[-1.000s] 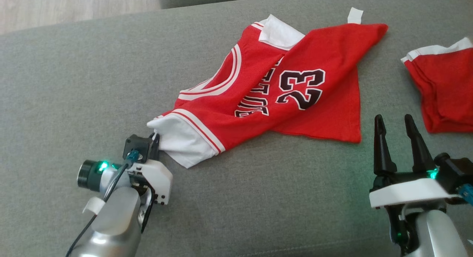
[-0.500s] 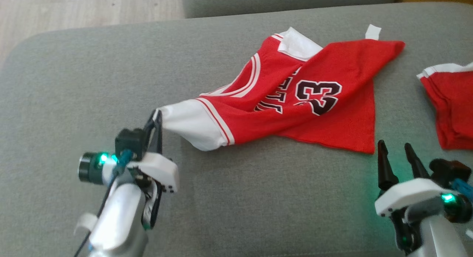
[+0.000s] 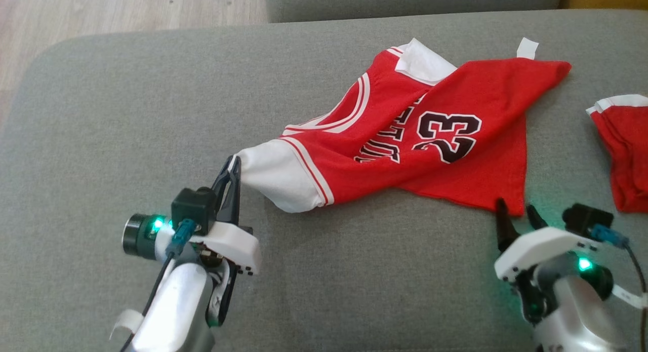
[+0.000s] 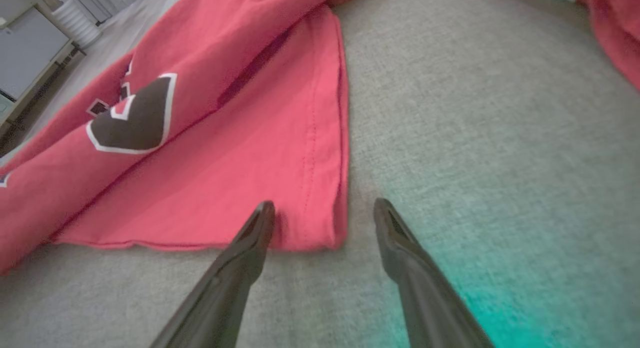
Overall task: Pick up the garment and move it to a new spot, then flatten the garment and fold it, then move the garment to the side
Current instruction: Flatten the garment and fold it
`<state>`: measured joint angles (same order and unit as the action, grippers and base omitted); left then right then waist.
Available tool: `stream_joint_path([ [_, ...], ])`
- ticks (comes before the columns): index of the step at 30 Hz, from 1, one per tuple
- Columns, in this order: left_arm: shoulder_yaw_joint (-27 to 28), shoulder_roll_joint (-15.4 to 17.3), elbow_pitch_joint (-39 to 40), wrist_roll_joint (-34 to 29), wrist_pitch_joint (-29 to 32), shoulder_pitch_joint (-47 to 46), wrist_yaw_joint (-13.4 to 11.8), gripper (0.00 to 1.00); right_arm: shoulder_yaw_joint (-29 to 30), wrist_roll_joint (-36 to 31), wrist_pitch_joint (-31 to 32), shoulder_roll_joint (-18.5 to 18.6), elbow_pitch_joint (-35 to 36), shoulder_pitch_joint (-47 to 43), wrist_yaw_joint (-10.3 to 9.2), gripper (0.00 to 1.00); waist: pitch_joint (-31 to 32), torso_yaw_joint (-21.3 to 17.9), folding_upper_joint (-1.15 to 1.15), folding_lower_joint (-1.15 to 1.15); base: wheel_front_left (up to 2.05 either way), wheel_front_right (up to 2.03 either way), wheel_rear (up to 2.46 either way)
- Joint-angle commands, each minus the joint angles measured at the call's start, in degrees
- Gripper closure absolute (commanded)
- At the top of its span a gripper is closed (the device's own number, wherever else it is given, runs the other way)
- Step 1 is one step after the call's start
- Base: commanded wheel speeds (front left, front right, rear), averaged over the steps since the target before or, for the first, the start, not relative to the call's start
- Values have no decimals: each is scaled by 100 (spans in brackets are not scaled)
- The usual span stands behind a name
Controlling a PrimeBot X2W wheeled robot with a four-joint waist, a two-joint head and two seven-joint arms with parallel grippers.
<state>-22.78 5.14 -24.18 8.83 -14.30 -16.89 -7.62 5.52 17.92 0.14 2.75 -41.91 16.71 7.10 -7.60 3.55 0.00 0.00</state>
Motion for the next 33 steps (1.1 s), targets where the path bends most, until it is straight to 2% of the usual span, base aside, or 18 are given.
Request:
stream_joint_path([
  [1,176,49,213,8,-69,-178,-31,100,-266,102,-36,12,-39,220,39,0,-14,-3,0,0,0,0,0],
  [4,186,65,220,22,-70,-205,-35,100,-568,356,-105,12,-259,344,39,0,-26,-22,0,0,0,0,0],
  [6,206,87,223,35,-70,-216,-40,100,-732,527,-175,12,-353,404,39,52,-31,-47,0,0,0,0,0],
  [7,217,99,222,42,-70,-218,-44,100,-793,557,-235,12,-393,432,39,100,-30,-59,0,0,0,0,0],
  [13,496,68,303,409,-70,-198,18,100,-1078,577,-692,12,-328,549,39,100,18,-163,0,0,0,0,0],
  [18,756,55,526,703,-70,-233,166,100,-1105,444,-1051,12,247,555,39,100,142,-292,0,0,0,0,0],
  [21,938,13,727,944,-70,-303,268,100,-1103,384,-1099,102,890,543,39,100,258,-374,0,0,0,0,0],
  [25,1210,-49,1054,1272,-70,-518,359,100,-1177,410,-937,413,2005,561,39,100,432,-464,0,0,0,0,0],
  [27,1423,-95,1346,1523,-70,-755,382,100,-1207,456,-673,679,2869,608,39,100,553,-511,0,0,0,0,0],
  [33,1757,-163,2086,1924,-70,-1159,309,100,-1154,485,5,1033,4347,711,39,100,811,-551,0,0,0,0,0],
])
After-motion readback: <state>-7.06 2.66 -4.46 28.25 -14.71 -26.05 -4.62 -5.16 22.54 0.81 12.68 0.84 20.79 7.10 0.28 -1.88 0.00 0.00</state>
